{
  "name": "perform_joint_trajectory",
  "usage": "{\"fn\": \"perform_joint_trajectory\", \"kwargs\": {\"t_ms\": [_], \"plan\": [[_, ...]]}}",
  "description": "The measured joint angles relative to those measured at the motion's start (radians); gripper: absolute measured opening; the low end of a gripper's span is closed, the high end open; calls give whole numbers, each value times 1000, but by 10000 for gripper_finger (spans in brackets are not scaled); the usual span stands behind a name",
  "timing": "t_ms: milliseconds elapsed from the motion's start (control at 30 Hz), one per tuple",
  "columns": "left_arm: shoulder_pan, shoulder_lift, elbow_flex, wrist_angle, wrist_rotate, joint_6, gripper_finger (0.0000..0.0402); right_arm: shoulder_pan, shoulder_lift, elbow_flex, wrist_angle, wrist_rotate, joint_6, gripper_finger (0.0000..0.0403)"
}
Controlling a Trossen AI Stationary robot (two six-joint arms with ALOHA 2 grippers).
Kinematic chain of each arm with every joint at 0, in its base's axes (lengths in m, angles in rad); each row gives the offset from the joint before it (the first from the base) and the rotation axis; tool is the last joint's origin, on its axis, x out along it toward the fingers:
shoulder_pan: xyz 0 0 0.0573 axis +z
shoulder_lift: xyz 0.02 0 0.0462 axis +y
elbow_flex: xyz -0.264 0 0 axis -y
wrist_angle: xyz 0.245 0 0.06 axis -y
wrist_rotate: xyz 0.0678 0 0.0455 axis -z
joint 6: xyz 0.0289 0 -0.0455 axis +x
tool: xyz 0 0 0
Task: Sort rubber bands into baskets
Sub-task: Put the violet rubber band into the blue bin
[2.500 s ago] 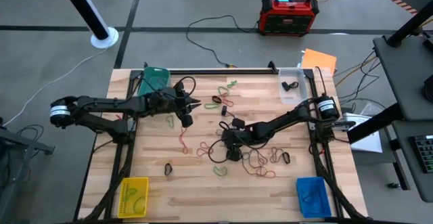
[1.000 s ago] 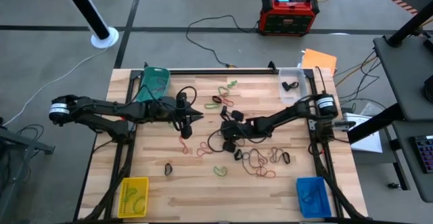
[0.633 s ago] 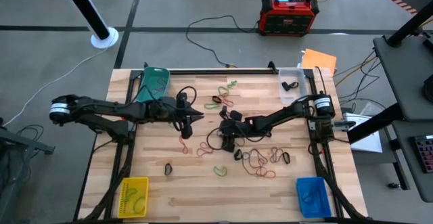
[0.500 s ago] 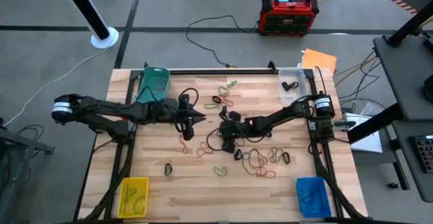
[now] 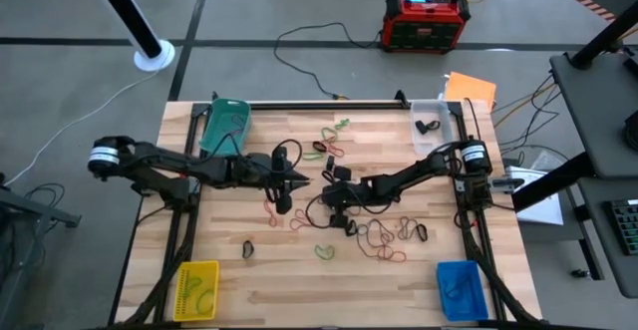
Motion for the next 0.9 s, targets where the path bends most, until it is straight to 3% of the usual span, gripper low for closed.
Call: {"fn": "perform_joint_trajectory", "kwargs": {"t_ms": [333, 600, 667, 900], "plan": [[-59, 15, 0, 0, 2, 0, 39, 16, -35, -4, 35, 16, -36, 8], [-70, 14, -22, -1, 2, -29, 73, 35, -50, -32, 58, 42, -14, 8], [-76, 14, -30, 0, 1, -37, 81, 49, -74, -41, 0, 46, -15, 8], [-100, 14, -39, -1, 2, -33, 95, 81, -254, -46, -467, 40, 104, 9]]}}
